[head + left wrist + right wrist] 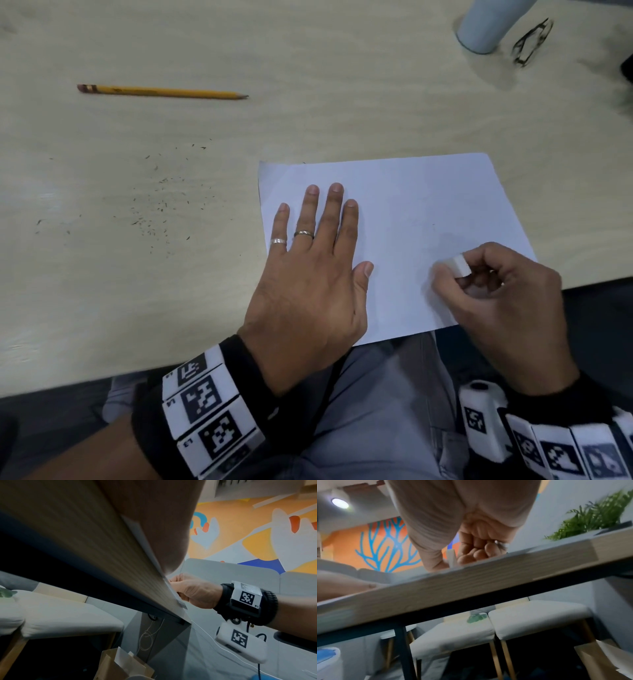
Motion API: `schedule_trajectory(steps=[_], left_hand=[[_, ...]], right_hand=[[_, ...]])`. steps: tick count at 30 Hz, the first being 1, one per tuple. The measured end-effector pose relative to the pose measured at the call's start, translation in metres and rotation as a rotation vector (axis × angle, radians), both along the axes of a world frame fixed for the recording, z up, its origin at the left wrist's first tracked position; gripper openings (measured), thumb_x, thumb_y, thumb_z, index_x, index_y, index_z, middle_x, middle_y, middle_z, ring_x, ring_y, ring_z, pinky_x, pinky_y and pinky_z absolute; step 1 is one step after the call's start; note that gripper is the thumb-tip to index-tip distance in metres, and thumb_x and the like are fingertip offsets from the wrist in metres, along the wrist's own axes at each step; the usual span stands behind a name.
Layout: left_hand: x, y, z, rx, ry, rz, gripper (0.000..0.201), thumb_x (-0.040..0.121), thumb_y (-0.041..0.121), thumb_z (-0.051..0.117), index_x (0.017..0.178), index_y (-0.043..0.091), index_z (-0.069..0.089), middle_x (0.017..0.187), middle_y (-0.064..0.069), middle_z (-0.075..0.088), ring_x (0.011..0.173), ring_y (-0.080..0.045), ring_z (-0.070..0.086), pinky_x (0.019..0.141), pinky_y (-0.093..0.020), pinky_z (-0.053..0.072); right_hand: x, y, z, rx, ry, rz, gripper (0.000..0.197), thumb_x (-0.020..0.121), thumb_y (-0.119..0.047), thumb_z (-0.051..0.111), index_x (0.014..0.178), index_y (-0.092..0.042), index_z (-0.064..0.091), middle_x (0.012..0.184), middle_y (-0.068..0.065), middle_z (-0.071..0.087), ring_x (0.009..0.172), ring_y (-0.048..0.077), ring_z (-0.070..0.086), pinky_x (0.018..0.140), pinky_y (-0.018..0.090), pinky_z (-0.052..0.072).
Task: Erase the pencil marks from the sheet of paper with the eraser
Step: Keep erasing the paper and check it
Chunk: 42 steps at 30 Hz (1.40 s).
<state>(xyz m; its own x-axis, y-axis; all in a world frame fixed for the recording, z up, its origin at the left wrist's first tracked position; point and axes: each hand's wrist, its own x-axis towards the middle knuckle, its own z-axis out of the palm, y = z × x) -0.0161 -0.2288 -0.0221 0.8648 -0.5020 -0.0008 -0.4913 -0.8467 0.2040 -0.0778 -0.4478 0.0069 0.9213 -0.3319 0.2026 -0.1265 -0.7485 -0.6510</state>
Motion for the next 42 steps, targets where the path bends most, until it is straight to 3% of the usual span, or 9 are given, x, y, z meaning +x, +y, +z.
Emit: schedule_trajectory(steps=[4, 8, 13, 17, 21, 26, 30, 35, 42], left_hand=[[0.0, 0.0, 0.0, 0.003, -0.001, -0.004, 0.07, 0.109, 0.044, 0.014, 0.168, 0.006, 0.006, 0.176, -0.015, -0.006, 0.162, -0.034, -0.009, 0.129, -0.058, 0.007], [0.0, 0.001, 0.0, -0.007, -0.001, -0.005, 0.07, 0.11, 0.044, 0.015, 0.168, 0.006, 0.008, 0.176, -0.015, -0.003, 0.162, -0.034, -0.007, 0.128, -0.058, 0.009], [-0.001, -0.001, 0.0, -0.013, 0.0, -0.002, 0.07, 0.109, 0.044, 0.015, 0.168, 0.006, 0.008, 0.176, -0.015, -0.004, 0.162, -0.034, -0.008, 0.129, -0.058, 0.007], [-0.001, 0.0, 0.0, -0.02, 0.003, -0.001, 0.07, 0.109, 0.044, 0.017, 0.168, 0.006, 0.009, 0.176, -0.014, -0.002, 0.162, -0.034, -0.007, 0.128, -0.059, 0.008], [-0.001, -0.001, 0.0, -0.019, 0.011, 0.002, 0.07, 0.109, 0.044, 0.017, 0.168, 0.007, 0.007, 0.176, -0.014, -0.004, 0.162, -0.034, -0.008, 0.128, -0.059, 0.008], [-0.001, 0.0, 0.0, -0.016, 0.013, 0.004, 0.07, 0.109, 0.044, 0.014, 0.168, 0.007, 0.006, 0.176, -0.014, -0.005, 0.162, -0.034, -0.01, 0.128, -0.059, 0.006], [-0.001, 0.0, 0.001, -0.011, 0.025, 0.002, 0.07, 0.109, 0.044, 0.012, 0.168, 0.007, 0.002, 0.175, -0.014, -0.01, 0.161, -0.034, -0.014, 0.128, -0.058, 0.004], [-0.001, 0.0, 0.002, -0.007, 0.024, 0.005, 0.07, 0.109, 0.044, 0.013, 0.168, 0.007, 0.003, 0.176, -0.014, -0.009, 0.162, -0.034, -0.013, 0.128, -0.059, 0.004], [-0.001, -0.001, 0.002, 0.001, 0.023, 0.001, 0.07, 0.109, 0.044, 0.012, 0.168, 0.007, 0.003, 0.175, -0.015, -0.009, 0.161, -0.035, -0.013, 0.128, -0.059, 0.003]], right_hand=[[-0.002, 0.048, 0.0, -0.09, 0.025, 0.152, 0.026, 0.081, -0.02, 0.085, 0.07, -0.023, 0.062, 0.064, -0.011, 0.06, 0.06, 0.012, 0.058, 0.06, 0.033, 0.049], [0.008, 0.02, -0.003, -0.158, 0.05, -0.031, 0.036, 0.078, -0.025, 0.082, 0.063, -0.026, 0.049, 0.057, -0.009, 0.055, 0.056, 0.015, 0.055, 0.056, 0.041, 0.051], [0.001, 0.047, 0.003, -0.175, 0.055, 0.087, 0.037, 0.076, -0.025, 0.083, 0.064, -0.028, 0.049, 0.056, -0.01, 0.052, 0.057, 0.01, 0.054, 0.054, 0.034, 0.047], [0.008, 0.014, 0.001, -0.157, 0.05, -0.079, 0.038, 0.078, -0.023, 0.084, 0.063, -0.026, 0.05, 0.054, -0.008, 0.053, 0.053, 0.013, 0.053, 0.054, 0.037, 0.049], [0.0, 0.048, 0.004, -0.161, 0.055, 0.104, 0.033, 0.076, -0.027, 0.082, 0.064, -0.027, 0.051, 0.055, -0.009, 0.052, 0.055, 0.011, 0.053, 0.053, 0.034, 0.047], [0.008, 0.014, 0.002, -0.168, 0.052, -0.08, 0.035, 0.078, -0.023, 0.084, 0.064, -0.024, 0.052, 0.054, -0.008, 0.053, 0.054, 0.012, 0.053, 0.056, 0.038, 0.05], [0.002, 0.046, 0.001, -0.177, 0.044, 0.075, 0.032, 0.074, -0.025, 0.084, 0.065, -0.023, 0.053, 0.054, -0.008, 0.052, 0.054, 0.011, 0.053, 0.054, 0.034, 0.048], [0.009, 0.005, 0.005, -0.175, 0.064, -0.133, 0.034, 0.077, -0.025, 0.084, 0.063, -0.022, 0.053, 0.052, -0.008, 0.055, 0.053, 0.013, 0.055, 0.057, 0.037, 0.05], [0.005, 0.031, 0.0, -0.114, 0.11, -0.023, 0.033, 0.078, -0.028, 0.082, 0.064, -0.024, 0.053, 0.055, -0.007, 0.056, 0.052, 0.012, 0.053, 0.055, 0.035, 0.047]])
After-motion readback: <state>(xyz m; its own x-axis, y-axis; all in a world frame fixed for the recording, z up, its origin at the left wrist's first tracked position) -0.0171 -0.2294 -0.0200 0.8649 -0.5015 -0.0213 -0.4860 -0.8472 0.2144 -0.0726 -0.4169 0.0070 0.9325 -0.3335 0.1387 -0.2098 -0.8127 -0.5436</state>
